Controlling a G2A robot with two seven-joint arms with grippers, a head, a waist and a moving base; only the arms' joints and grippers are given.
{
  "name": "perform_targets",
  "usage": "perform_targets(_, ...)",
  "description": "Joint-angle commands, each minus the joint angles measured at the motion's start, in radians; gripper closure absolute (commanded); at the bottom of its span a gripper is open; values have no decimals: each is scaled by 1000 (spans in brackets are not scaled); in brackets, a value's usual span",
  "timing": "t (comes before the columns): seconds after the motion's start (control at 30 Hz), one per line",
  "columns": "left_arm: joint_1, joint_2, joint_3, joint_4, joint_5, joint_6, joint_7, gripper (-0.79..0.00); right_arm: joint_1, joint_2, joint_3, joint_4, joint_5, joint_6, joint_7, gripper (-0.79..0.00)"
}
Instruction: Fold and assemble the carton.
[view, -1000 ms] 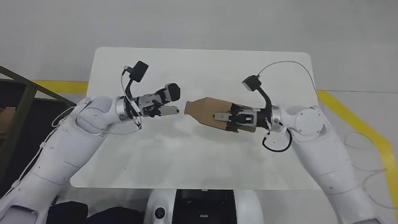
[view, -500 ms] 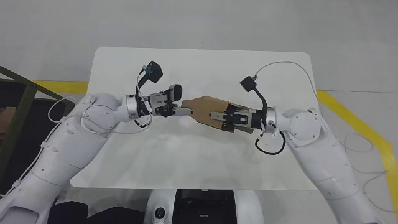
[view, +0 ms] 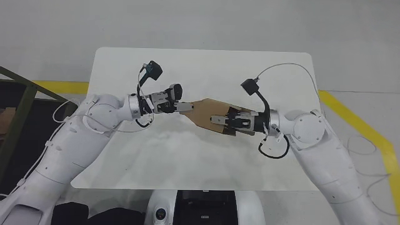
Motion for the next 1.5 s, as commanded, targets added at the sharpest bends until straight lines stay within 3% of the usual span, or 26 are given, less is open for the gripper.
perform_targets(0.0, 2, -2, 0, 5, -13, -6, -5, -785, -2, 1, 2, 0, 16, 1, 2, 0)
perform_targets(0.83, -8, -32, 21, 63, -125, -79, -38, -785, 51, -13, -66, 65, 247, -55, 83, 0)
perform_targets(1.47, 9, -49, 47, 44, -148, -120, -86, -785, 68, -18, -79, 94, 401, -53, 178, 0)
